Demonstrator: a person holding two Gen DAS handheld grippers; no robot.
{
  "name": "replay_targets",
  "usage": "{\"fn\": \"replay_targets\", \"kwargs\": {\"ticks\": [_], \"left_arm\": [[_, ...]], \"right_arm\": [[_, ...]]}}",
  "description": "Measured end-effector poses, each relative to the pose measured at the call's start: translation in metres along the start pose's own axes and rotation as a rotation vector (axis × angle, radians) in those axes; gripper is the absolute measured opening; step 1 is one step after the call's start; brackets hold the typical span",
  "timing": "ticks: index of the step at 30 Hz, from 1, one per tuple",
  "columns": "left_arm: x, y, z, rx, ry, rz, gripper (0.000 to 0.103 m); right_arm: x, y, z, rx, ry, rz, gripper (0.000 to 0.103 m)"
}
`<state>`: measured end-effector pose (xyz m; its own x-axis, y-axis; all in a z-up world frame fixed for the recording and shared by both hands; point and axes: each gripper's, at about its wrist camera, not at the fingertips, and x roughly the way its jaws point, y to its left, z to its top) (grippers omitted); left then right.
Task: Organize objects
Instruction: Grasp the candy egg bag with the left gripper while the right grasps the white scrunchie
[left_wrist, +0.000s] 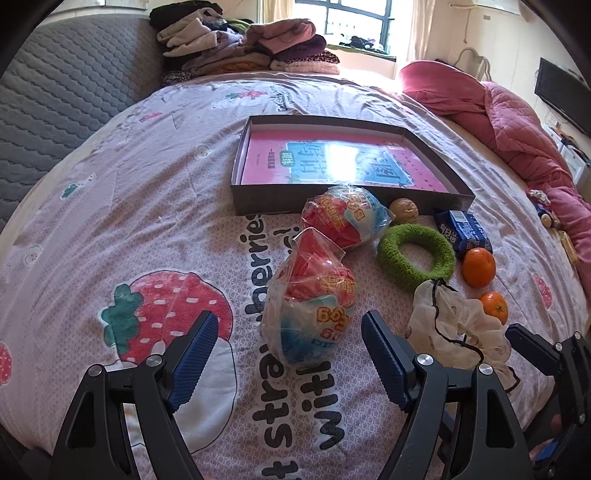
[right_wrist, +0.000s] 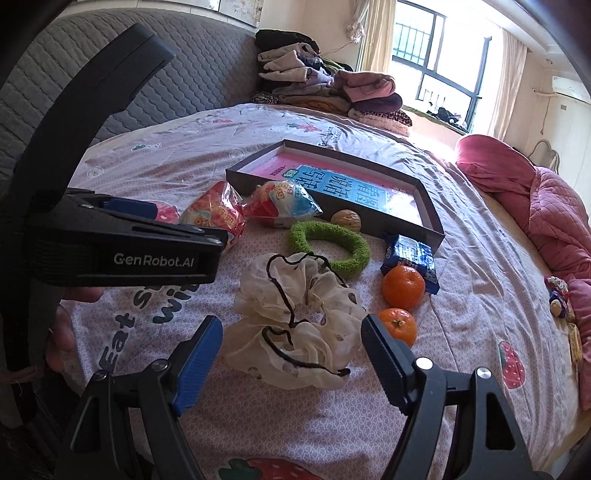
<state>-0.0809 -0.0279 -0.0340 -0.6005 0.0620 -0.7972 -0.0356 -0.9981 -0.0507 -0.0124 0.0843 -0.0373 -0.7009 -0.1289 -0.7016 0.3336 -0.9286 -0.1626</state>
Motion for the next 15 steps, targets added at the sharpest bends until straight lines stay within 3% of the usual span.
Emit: {"fn": "replay_targets", "kwargs": {"ticks": [9, 15], "left_arm": [[0.021, -0.003, 0.003, 0.025, 0.019, 0.013, 0.081], [0.027, 0.001, 0.006, -0.005, 0.033, -0.042, 0.076]], "right_arm": [[0.018, 0.006, -0.001, -0.067, 0.01, -0.049, 0.077], [0.025, 0.01, -0.002, -0.1, 0.016, -0.064, 0.061]]}}
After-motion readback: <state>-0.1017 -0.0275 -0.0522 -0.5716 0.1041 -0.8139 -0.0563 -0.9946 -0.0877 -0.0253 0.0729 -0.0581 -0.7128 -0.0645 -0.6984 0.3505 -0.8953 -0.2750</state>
